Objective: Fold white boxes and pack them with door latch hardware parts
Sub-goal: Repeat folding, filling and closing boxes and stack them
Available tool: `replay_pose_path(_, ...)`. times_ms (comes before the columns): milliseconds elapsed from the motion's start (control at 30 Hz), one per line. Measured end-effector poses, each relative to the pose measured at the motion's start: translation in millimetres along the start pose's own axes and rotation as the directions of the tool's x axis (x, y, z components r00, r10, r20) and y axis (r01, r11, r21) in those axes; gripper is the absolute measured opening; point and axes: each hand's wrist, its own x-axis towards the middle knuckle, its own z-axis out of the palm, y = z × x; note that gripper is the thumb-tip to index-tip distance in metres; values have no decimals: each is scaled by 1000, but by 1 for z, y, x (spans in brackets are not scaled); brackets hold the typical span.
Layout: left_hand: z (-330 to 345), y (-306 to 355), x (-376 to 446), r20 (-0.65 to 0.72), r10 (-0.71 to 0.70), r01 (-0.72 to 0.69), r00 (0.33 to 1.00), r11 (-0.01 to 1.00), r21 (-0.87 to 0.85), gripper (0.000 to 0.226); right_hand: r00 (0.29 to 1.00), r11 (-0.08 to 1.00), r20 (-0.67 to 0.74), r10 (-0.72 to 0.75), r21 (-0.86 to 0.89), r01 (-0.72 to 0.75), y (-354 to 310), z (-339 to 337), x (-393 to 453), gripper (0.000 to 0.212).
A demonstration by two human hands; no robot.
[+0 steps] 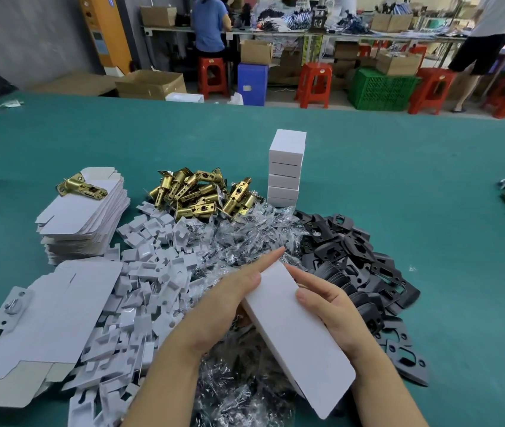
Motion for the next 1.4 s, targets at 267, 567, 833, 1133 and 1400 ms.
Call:
replay_pose_path(267, 1, 5, 0, -15, 23, -21, 1000, 995, 98, 45, 1000, 1000, -16, -10, 6, 10, 2, 1, 0, 37)
replay_pose_path(567, 3, 4, 0, -16, 14, -11, 1000, 992, 129, 43, 1000, 1000, -16, -12, -7, 12, 2, 1, 2, 35)
replay_pose_path(833, 2, 1, 0, -2, 12, -11, 1000, 988, 153, 43, 1000, 1000, -5, -7, -15, 7, 4, -6, 3, 30)
replay_pose_path(1133, -5, -2, 0, -131, 113, -105, 985, 992, 63, 52, 986, 995, -160, 42, -83, -56, 2, -15, 16, 31)
replay_pose_path(1400, 6, -3, 7, -161, 126, -50, 979, 912, 407, 43, 994, 970, -102, -39, 234, 62, 13, -11, 12, 52)
